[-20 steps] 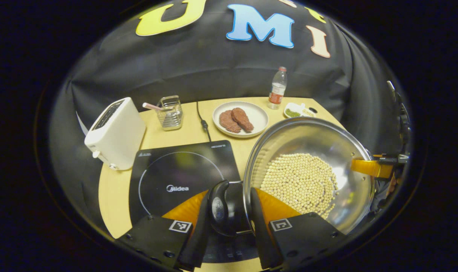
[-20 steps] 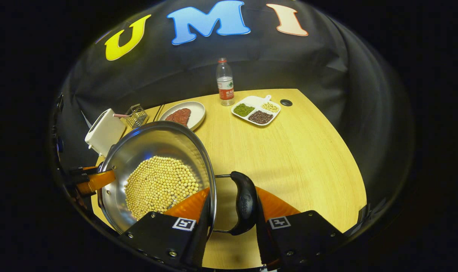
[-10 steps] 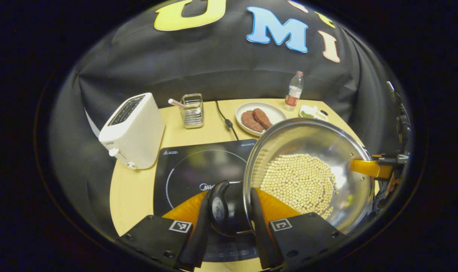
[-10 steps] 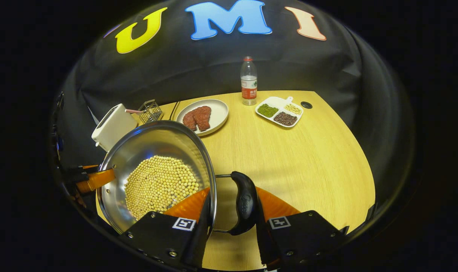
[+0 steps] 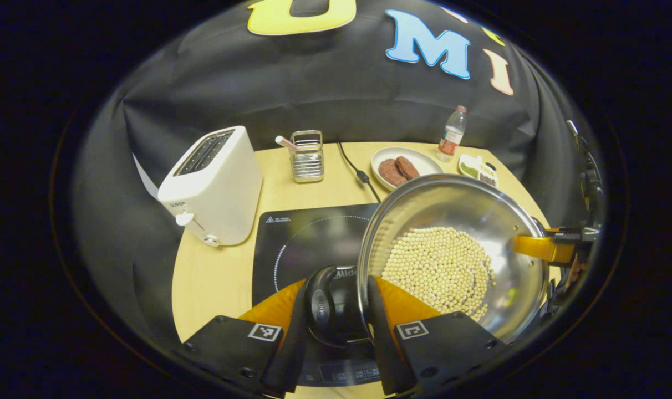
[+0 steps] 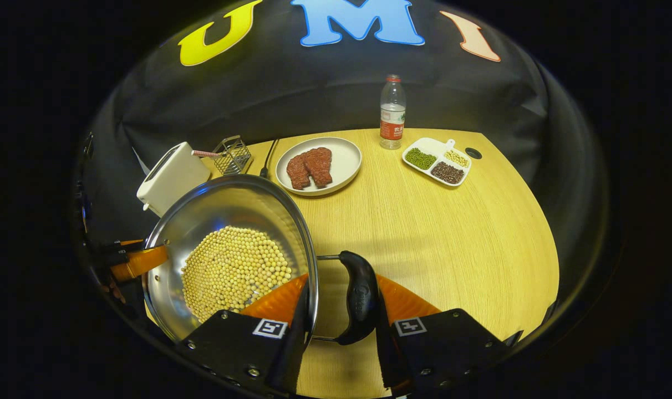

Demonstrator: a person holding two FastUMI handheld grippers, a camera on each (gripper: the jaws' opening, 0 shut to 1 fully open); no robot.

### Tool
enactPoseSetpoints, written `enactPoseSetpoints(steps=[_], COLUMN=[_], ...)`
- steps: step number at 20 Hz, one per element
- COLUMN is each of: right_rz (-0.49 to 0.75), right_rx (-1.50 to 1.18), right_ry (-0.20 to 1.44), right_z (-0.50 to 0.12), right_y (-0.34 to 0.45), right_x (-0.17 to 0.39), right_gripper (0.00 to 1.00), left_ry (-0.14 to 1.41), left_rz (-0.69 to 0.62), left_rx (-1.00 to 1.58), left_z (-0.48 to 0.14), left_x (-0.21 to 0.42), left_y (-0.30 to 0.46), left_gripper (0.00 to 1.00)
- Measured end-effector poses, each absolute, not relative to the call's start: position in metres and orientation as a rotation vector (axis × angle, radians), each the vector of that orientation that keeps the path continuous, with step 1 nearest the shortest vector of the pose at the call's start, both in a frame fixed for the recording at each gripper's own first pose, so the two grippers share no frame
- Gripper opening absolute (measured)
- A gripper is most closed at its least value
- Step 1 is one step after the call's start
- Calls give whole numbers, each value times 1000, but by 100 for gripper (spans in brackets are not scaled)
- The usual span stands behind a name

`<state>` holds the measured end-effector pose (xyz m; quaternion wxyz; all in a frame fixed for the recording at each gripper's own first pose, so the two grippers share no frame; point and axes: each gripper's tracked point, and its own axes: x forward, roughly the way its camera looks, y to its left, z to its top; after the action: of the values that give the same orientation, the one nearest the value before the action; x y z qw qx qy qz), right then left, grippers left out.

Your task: First push the handle of the pot to place it horizontally, then grasp the pot with both hands and set it on the induction cooktop.

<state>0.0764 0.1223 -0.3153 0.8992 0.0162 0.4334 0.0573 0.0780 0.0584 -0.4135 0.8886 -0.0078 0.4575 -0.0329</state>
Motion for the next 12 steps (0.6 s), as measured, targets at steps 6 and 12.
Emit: enactPoseSetpoints(steps=[6,12], right_rz=[130,149], right_rx=[30,29], right_ry=[914,921], right_z=[-321,-329], right_y=[152,187], right_x=[85,96], right_gripper=[56,56], left_ry=[966,974], left_rz=[-54,-40], left_rx=[-14,-18], left_z=[-416,-421], left_x=[78,80], left_y=[75,93], left_gripper=[58,58])
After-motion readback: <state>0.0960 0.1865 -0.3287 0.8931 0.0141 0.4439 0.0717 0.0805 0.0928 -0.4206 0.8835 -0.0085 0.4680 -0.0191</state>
